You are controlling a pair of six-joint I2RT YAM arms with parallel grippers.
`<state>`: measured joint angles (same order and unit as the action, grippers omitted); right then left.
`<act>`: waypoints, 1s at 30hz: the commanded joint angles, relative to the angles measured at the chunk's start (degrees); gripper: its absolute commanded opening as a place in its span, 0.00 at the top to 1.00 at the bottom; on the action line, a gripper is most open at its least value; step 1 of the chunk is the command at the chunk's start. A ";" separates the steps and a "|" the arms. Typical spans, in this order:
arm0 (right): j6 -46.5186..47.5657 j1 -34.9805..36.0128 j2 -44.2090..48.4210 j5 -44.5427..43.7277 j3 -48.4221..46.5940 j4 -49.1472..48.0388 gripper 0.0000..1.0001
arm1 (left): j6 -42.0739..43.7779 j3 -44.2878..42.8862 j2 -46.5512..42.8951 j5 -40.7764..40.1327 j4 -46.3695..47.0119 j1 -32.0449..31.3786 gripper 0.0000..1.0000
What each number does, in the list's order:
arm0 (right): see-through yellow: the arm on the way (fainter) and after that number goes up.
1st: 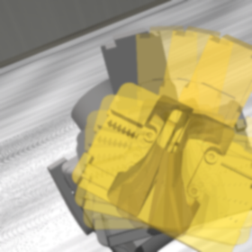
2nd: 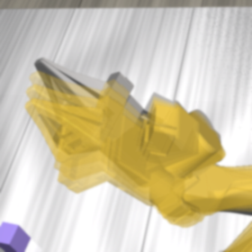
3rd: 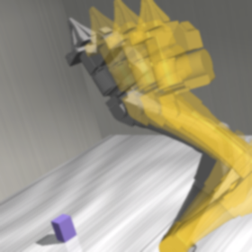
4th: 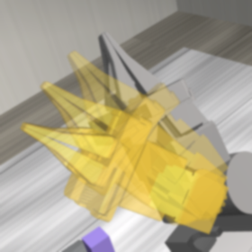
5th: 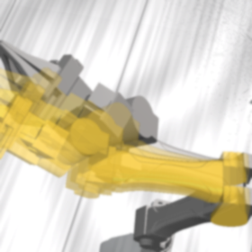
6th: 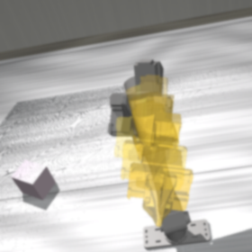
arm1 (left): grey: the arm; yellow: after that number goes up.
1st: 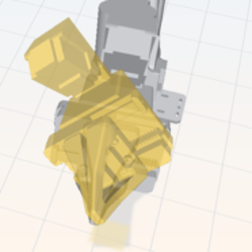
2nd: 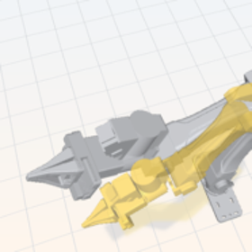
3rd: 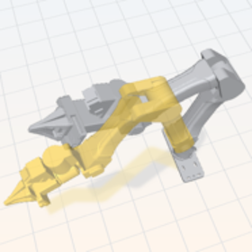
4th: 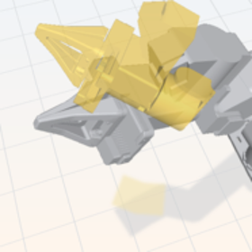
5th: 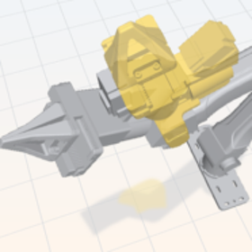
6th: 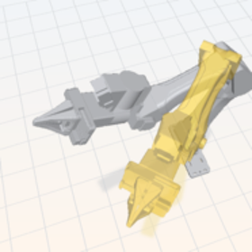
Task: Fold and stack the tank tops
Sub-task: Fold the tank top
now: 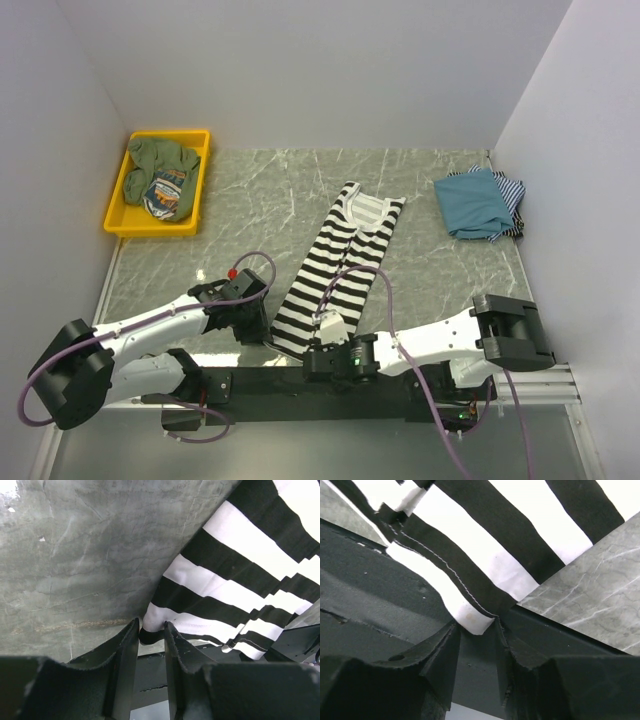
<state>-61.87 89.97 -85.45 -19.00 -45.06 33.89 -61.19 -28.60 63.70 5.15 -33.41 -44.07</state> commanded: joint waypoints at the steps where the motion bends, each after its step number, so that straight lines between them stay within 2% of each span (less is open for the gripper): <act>1: -0.62 0.47 -1.55 -2.79 -2.31 0.47 0.60 | -0.25 0.21 0.19 -0.66 1.33 -0.13 0.68; 5: -0.80 0.47 -2.61 -2.88 -2.23 0.56 0.72 | -0.25 0.47 0.63 -0.93 1.68 -0.13 0.71; 8: -0.63 0.47 -2.27 -3.14 -2.31 1.09 0.82 | 0.02 0.56 1.25 -1.19 2.12 -0.13 0.78; 11: 0.51 0.55 -1.39 -3.50 -3.37 2.40 0.87 | 0.28 0.04 1.42 -2.33 1.59 -0.13 0.89; 12: 0.95 0.47 -1.04 -3.32 -4.15 2.58 0.89 | 0.28 -0.14 1.34 -2.33 1.42 -0.05 0.96; 13: 2.35 0.47 -0.51 -2.88 -4.51 2.59 0.90 | 0.19 -0.40 0.99 -2.77 1.16 -0.05 0.99; 22: 10.62 2.05 0.20 4.50 -11.01 1.71 0.94 | -0.78 -6.20 -3.32 -8.93 -9.13 1.18 0.99; 27: 11.77 0.82 -0.07 6.17 -13.13 2.23 0.95 | 0.63 -9.36 -2.36 -8.14 -8.52 3.29 1.00; 30: 12.21 -3.22 2.12 5.82 -11.81 3.55 0.95 | 2.65 -13.05 1.50 -6.12 -5.89 5.14 1.00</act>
<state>-51.20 90.06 -86.37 -13.10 -56.53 35.57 -60.53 -37.21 63.02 -1.30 -41.36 -40.40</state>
